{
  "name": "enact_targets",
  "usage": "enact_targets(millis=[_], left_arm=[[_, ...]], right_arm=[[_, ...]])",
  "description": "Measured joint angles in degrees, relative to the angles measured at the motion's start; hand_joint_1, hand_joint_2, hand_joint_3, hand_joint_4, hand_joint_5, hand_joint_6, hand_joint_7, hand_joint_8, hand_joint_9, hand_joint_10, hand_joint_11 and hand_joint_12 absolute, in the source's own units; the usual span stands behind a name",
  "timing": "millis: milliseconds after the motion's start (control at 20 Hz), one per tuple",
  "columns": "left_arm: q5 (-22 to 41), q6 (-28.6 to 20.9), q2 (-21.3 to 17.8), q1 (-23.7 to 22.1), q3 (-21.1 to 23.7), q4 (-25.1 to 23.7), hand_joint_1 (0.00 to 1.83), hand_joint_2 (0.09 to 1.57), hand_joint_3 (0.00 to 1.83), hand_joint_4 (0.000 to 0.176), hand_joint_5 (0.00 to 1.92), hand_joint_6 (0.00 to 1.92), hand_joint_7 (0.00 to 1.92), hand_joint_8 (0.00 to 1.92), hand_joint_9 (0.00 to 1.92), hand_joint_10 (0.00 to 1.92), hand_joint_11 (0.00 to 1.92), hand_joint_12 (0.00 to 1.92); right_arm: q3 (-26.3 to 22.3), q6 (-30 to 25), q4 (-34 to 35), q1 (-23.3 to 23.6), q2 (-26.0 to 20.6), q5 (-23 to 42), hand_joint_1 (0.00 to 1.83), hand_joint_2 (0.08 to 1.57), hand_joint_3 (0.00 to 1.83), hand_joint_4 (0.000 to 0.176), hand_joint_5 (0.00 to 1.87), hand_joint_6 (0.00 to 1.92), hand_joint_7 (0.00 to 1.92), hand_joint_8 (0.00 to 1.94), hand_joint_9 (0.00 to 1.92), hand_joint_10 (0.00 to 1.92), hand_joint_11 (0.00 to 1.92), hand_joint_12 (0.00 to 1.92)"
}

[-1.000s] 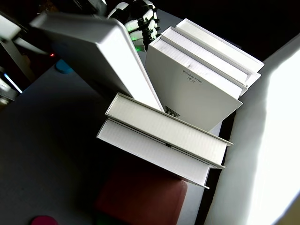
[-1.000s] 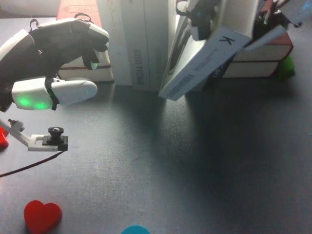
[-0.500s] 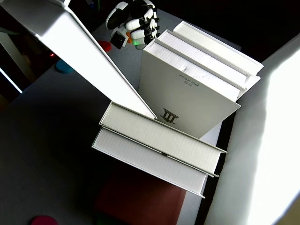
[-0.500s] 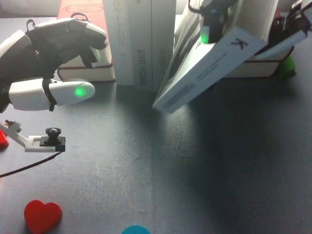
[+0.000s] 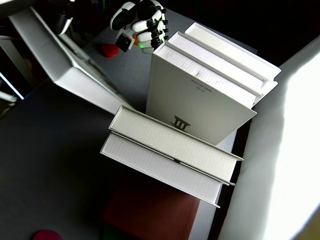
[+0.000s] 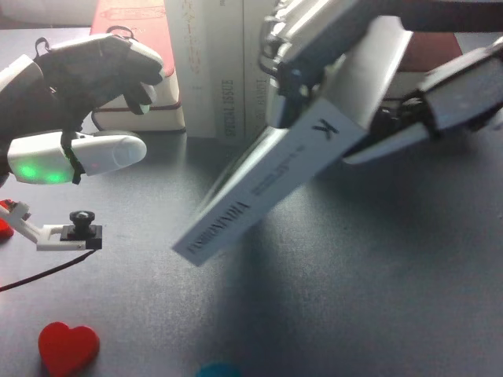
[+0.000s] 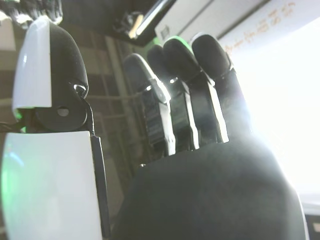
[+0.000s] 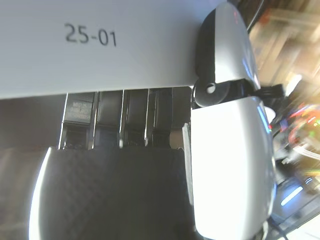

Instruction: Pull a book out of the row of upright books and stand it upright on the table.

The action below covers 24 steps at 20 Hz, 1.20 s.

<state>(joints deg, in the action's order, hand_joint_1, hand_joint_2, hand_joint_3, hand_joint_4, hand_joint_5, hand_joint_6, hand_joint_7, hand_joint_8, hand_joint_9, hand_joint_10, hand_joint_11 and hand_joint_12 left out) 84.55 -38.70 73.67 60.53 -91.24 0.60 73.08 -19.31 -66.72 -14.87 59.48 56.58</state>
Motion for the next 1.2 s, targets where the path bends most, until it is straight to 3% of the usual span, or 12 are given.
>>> enact_targets(millis=[150, 200, 250, 300, 400, 500, 600, 700, 800, 950, 1100, 1200], left_arm=[[0.0, 0.0, 0.0, 0.0, 0.0, -0.2, 1.26, 0.94, 0.0, 0.0, 0.62, 0.61, 0.47, 0.95, 0.43, 1.45, 0.3, 1.8], [0.0, 0.0, 0.0, 0.0, -0.1, -0.1, 1.24, 0.94, 0.0, 0.0, 0.62, 0.61, 0.46, 0.95, 0.43, 1.44, 0.29, 1.79], [0.0, 0.0, 0.0, 0.0, -0.2, -0.2, 1.21, 0.94, 0.0, 0.0, 0.62, 0.6, 0.47, 0.94, 0.43, 1.44, 0.3, 1.77], [-0.1, 0.0, 0.0, 0.0, -0.2, -0.3, 1.21, 0.94, 0.0, 0.0, 0.61, 0.58, 0.46, 0.94, 0.42, 1.41, 0.29, 1.75], [0.0, 0.0, 0.2, 0.0, -0.3, -0.1, 1.21, 0.93, 0.0, 0.0, 0.62, 0.57, 0.47, 0.93, 0.42, 1.39, 0.3, 1.74], [-0.1, 0.0, 0.6, 0.0, -0.8, 0.0, 1.24, 0.93, 0.0, 0.0, 0.62, 0.58, 0.48, 0.95, 0.42, 1.44, 0.32, 1.79], [0.0, 0.0, 0.7, 0.3, -0.8, -0.3, 1.25, 0.93, 0.0, 0.0, 0.62, 0.59, 0.49, 0.95, 0.44, 1.43, 0.34, 1.79], [-0.1, 0.0, 0.8, 0.5, -0.7, -0.3, 1.25, 0.93, 0.0, 0.0, 0.63, 0.6, 0.49, 0.96, 0.41, 1.45, 0.32, 1.8], [0.0, 0.0, 0.8, 0.5, -0.5, -0.1, 1.22, 0.94, 0.0, 0.0, 0.59, 0.66, 0.42, 1.03, 0.38, 1.5, 0.32, 1.85], [0.0, 0.0, 0.9, 0.5, -0.5, -0.5, 1.26, 0.93, 0.0, 0.0, 0.58, 0.68, 0.43, 1.05, 0.4, 1.52, 0.33, 1.83], [0.0, 0.0, 0.9, 0.5, -0.3, -0.2, 1.25, 0.93, 0.0, 0.0, 0.55, 0.76, 0.42, 1.08, 0.4, 1.54, 0.31, 1.85], [0.1, 0.0, 0.9, 0.5, -0.2, -0.6, 1.22, 0.93, 0.0, 0.0, 0.54, 0.76, 0.41, 1.08, 0.38, 1.55, 0.29, 1.9]], right_arm=[[5.9, 0.3, 4.4, -4.1, 5.6, -0.2, 1.37, 1.16, 0.0, 0.0, 0.88, 0.87, 0.88, 1.27, 0.82, 1.44, 0.78, 1.78], [7.5, 0.3, 5.5, -4.5, 7.1, -0.2, 1.38, 1.12, 0.0, 0.0, 0.93, 0.94, 0.95, 0.99, 0.97, 1.21, 0.79, 1.41], [9.3, 0.4, 7.3, -4.7, 8.9, -0.3, 1.37, 1.13, 0.01, 0.0, 0.89, 1.03, 0.91, 1.0, 0.95, 1.24, 0.77, 1.36], [10.6, 0.4, 8.6, -5.3, 10.0, -0.3, 1.37, 1.14, 0.0, 0.0, 0.76, 1.23, 0.95, 0.99, 0.98, 1.18, 0.9, 1.36], [12.8, 0.0, 10.2, -6.2, 12.4, -0.5, 1.37, 1.17, 0.0, 0.0, 0.71, 1.07, 0.9, 1.17, 0.93, 1.44, 0.99, 1.63], [14.3, -0.3, 11.5, -7.6, 14.4, -0.2, 1.19, 1.21, 0.0, 0.0, 0.79, 1.16, 0.81, 1.41, 0.63, 1.36, 0.5, 1.83], [14.9, 0.2, 12.5, -9.1, 14.8, -0.4, 1.15, 1.24, 0.0, 0.0, 0.83, 1.29, 0.67, 1.4, 0.53, 1.07, 0.32, 1.5], [15.2, 0.4, 13.9, -9.9, 14.6, -1.3, 1.18, 1.21, 0.0, 0.0, 0.89, 1.11, 0.71, 1.46, 0.48, 1.42, 0.25, 1.87], [15.5, 0.4, 14.2, -10.6, 14.4, -1.4, 1.2, 1.23, 0.0, 0.0, 0.86, 1.05, 0.7, 1.59, 0.39, 1.71, 0.24, 1.92], [14.8, 0.5, 14.0, -10.6, 14.2, -1.6, 1.2, 1.25, 0.0, 0.0, 0.77, 1.07, 0.74, 1.66, 0.71, 1.91, 0.73, 1.92], [14.0, 0.0, 12.4, -10.7, 14.2, -1.9, 1.22, 1.19, 0.0, 0.0, 0.88, 0.95, 0.82, 1.56, 0.81, 1.92, 0.84, 1.92], [13.5, -0.1, 11.1, -10.7, 14.1, -1.5, 1.23, 1.17, 0.0, 0.0, 0.9, 0.94, 0.89, 1.38, 0.74, 1.6, 0.67, 1.91]])
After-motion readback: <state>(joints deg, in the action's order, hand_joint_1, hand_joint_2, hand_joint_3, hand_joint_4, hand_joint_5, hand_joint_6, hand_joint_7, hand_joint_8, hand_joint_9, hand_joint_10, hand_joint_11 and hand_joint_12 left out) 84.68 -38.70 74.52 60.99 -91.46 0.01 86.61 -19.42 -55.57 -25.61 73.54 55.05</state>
